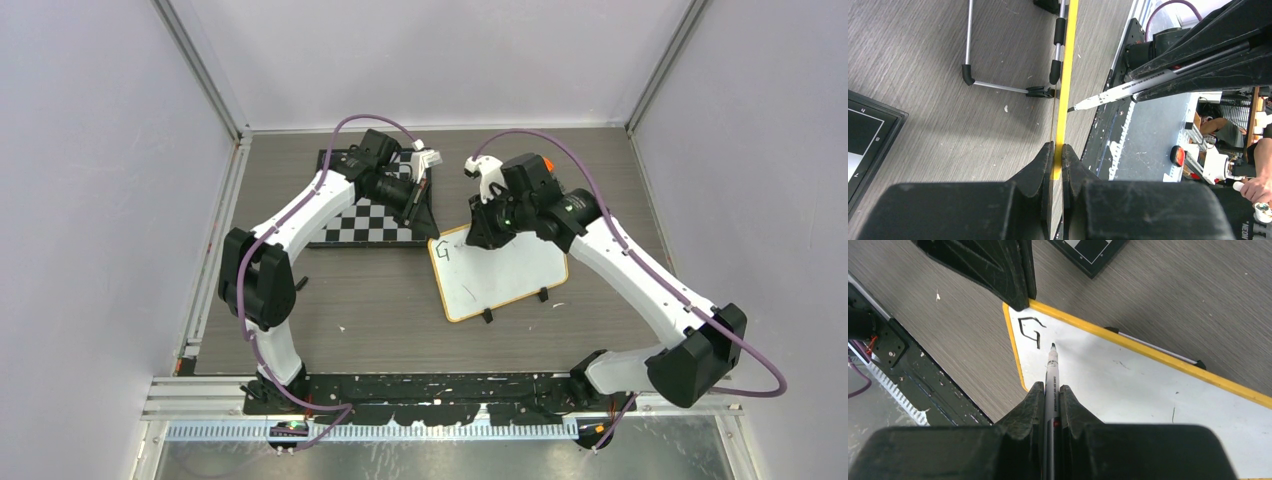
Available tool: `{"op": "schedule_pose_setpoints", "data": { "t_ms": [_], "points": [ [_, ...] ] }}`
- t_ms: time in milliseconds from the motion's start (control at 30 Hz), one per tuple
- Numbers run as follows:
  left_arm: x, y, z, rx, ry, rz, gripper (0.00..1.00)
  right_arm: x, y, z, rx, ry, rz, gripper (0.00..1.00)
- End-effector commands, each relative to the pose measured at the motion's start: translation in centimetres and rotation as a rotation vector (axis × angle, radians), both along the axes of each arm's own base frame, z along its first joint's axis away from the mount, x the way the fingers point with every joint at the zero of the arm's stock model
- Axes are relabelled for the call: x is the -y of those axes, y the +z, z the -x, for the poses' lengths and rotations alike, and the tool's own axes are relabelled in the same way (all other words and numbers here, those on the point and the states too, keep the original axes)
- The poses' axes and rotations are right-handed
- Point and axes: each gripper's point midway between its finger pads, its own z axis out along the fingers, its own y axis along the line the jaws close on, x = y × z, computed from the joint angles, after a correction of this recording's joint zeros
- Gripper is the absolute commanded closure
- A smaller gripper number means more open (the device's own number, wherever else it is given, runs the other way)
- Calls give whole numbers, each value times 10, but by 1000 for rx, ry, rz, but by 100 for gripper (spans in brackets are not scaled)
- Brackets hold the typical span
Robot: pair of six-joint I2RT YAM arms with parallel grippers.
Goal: Write a sentence on the whiteboard
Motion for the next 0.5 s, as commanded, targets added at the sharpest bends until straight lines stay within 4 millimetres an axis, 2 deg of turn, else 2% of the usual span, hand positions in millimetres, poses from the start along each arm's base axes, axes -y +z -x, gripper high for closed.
{"op": "schedule_pose_setpoints", "data": {
  "t_ms": [0,300,467],
  "points": [
    [3,7,10,6,-24,16,100,-10,21,-17,65,-21,-49,100],
    [3,8,11,6,-27,20,100,-17,15,-22,49,-16,-60,100],
    [2,7,12,9,-25,16,100,-15,2,-17,28,-10,-41,100]
  ]
}}
